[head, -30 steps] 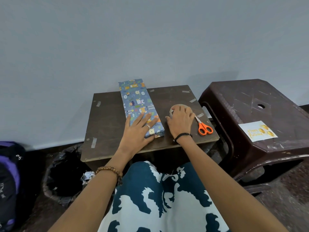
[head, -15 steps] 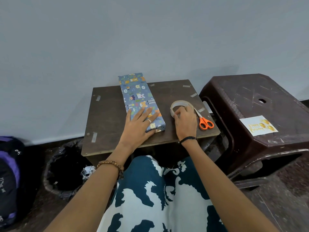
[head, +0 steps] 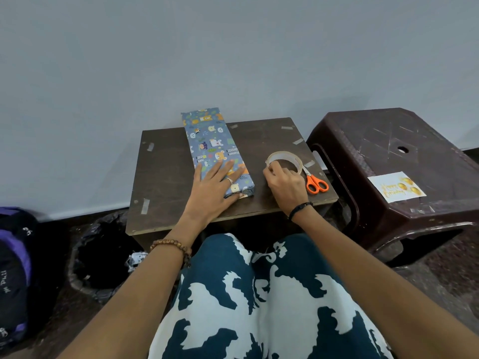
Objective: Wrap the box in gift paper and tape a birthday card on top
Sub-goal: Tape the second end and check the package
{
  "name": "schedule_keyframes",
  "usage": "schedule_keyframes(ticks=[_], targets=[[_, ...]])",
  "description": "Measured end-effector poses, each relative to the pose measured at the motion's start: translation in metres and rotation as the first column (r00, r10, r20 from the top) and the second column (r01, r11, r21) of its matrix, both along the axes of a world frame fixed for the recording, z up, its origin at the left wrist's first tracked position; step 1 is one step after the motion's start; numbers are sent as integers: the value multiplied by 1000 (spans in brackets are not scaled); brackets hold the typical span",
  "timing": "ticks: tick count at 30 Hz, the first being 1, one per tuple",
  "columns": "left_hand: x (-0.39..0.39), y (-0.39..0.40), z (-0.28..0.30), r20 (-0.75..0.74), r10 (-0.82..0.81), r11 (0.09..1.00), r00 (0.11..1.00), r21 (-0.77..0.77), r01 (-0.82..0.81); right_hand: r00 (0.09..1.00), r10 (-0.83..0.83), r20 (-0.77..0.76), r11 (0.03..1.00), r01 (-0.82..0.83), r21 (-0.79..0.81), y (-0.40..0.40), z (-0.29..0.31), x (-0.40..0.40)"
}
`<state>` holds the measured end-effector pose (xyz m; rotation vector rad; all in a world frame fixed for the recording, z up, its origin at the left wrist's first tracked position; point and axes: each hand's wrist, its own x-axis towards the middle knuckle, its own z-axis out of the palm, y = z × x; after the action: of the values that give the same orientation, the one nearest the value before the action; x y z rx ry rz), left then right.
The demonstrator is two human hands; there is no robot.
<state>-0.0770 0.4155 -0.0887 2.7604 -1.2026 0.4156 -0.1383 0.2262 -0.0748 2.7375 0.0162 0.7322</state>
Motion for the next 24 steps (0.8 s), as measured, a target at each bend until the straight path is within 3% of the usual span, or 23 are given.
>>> schedule_keyframes(ticks=[6,15,19,22,24], targets=[[-1,1,2,-41,13,1000,999,6,-12,998,32,-51,995,-36,-91,-1,3,0],[-2,0,5,-1,-2,998,1000,58,2,998,17,-68,998,-20,-54,1,4,-10],[-3,-1,6,8,8,998,1000,61,-8,993,109,-48,983,-100,156,0,2,-14],[-3,-1,4,19,7,999,1000,50,-8,998,46,-39,945,-31,325,1,3,-17],[-3,-1,3,9,7,999,1000,40,-7,992,19,-123,919,31,393,-1,2,-17]])
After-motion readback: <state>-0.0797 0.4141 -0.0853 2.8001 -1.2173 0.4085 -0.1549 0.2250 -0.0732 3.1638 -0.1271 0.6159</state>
